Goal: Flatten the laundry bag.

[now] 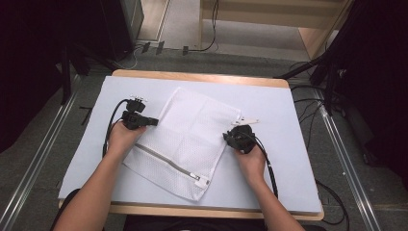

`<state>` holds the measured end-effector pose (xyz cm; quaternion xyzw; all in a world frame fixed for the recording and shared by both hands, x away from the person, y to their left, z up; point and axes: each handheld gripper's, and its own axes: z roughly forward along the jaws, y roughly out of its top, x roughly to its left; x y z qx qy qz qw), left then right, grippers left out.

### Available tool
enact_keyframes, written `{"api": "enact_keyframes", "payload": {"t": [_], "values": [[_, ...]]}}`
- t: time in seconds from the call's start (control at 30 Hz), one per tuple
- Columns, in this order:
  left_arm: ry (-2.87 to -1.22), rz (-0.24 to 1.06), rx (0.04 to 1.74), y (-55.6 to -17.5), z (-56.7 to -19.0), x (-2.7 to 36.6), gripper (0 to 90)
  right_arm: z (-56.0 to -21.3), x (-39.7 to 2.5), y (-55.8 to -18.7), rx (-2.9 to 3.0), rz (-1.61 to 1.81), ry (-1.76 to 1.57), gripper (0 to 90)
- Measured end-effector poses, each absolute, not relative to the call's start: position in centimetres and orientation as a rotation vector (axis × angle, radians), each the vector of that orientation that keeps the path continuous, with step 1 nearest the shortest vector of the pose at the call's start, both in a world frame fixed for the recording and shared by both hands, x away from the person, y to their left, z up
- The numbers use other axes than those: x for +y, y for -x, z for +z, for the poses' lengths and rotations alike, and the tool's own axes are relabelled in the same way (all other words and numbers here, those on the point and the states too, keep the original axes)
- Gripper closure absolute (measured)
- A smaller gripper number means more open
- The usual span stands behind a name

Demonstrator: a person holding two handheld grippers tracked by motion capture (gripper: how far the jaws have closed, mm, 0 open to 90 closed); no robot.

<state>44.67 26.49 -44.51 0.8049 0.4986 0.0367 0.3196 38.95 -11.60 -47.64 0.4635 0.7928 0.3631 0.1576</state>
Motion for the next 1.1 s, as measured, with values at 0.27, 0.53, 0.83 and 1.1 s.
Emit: {"api": "enact_keyframes", "payload": {"t": [0.27,0.53,0.83,1.1], "values": [[-2.095,0.079,1.296,-44.5,-44.3,26.7,87.5,-47.5,-12.0,-39.7,2.321,1.104,-1.381,90.0],[-2.08,0.061,1.279,-43.6,-44.2,26.7,87.4,-47.0,-12.9,-41.2,2.302,1.116,-1.404,90.0],[-2.059,0.07,1.28,-42.2,-44.0,26.9,87.0,-46.2,-13.0,-43.4,2.324,1.128,-1.389,90.0],[-2.041,0.065,1.283,-41.3,-44.1,27.0,86.4,-46.0,-12.7,-45.2,2.343,1.103,-1.383,90.0]]}}
